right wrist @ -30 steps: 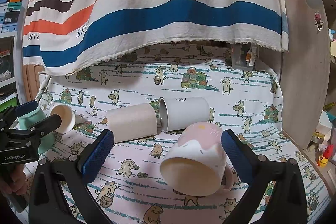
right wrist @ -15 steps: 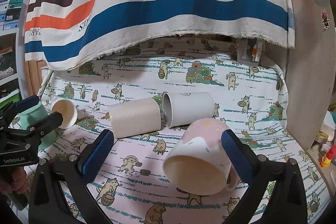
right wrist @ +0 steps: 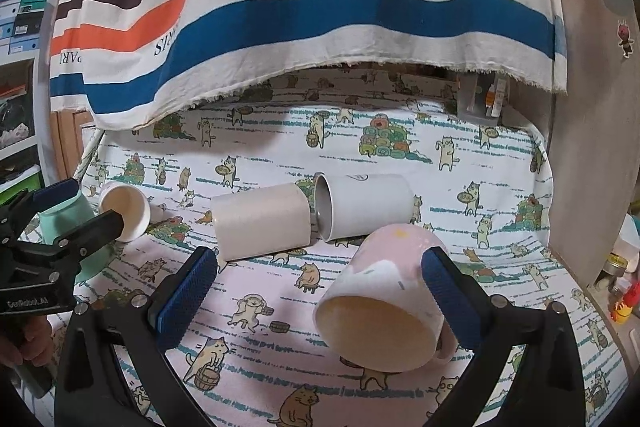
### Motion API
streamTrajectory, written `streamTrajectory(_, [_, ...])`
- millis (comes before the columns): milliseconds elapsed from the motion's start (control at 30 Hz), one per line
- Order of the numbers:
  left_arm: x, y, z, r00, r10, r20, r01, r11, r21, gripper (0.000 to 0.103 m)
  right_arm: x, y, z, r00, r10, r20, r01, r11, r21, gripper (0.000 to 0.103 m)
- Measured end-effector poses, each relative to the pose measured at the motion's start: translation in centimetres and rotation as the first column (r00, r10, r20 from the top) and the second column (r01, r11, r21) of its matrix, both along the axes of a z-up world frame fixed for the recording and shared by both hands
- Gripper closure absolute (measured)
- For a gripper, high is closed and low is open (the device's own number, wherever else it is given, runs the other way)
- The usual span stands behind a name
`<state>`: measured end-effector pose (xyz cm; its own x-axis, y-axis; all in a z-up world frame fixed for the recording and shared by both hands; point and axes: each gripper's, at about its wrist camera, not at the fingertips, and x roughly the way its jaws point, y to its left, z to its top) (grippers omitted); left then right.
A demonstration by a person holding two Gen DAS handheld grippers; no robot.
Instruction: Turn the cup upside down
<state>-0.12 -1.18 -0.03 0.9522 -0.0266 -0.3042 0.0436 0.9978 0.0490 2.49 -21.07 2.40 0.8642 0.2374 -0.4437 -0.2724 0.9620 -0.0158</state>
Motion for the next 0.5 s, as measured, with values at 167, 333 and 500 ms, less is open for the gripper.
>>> streamTrajectory(167, [0.23,-0.09,-0.06,1.000,-0.015,-0.011,0.015,1.000,0.001,0.000,0.01,0.05,-0.03,1.000,0.007,0.001,-0.007,1.000,-0.006,0.000])
streamTrajectory(333, [0.28,-0.12,-0.09,1.000,-0.017,-0.004,0.017,1.000,0.001,0.000,-0.77,0.67,0.10,0.999,0.032,0.037,-0.031,0.999,-0.035,0.000])
streamTrajectory(500, [0.20,-0.54,-0.15,0.999,-0.035,0.000,0.035,0.999,0.019,0.000,-0.73,0.68,0.14,0.999,0.037,0.032,-0.036,0.999,-0.032,0.000])
